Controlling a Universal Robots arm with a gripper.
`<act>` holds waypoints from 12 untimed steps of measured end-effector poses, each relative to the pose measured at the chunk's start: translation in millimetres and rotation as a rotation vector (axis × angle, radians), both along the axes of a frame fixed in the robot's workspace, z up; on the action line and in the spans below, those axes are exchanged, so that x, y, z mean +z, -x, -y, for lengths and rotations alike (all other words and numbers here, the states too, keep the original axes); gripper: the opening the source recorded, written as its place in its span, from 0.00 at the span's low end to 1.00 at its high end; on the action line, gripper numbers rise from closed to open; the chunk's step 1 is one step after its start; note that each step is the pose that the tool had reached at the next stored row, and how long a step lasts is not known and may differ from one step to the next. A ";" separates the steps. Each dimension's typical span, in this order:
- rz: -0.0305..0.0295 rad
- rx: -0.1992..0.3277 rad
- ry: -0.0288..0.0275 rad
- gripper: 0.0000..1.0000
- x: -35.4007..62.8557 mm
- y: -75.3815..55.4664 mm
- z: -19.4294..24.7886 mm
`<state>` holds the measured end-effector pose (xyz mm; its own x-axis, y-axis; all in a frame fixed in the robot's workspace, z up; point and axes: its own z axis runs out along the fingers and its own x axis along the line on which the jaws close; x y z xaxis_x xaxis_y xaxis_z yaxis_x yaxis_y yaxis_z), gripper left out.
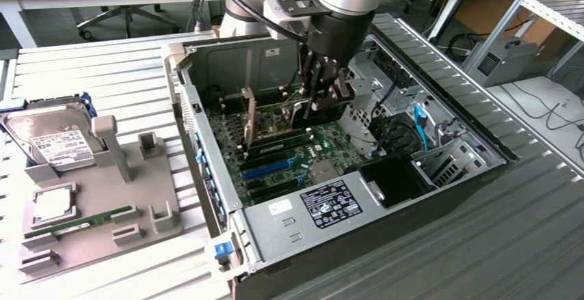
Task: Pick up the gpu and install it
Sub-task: 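Insert the gpu into the slot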
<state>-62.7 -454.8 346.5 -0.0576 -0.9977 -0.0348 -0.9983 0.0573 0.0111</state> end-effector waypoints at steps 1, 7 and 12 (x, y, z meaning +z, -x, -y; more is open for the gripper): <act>-0.0009 0.000 0.0000 0.27 0.0 0.0 0.0; -0.0009 0.000 0.0000 0.27 0.0 -0.6 0.0; -0.0009 0.000 0.0000 0.27 0.0 -0.5 0.0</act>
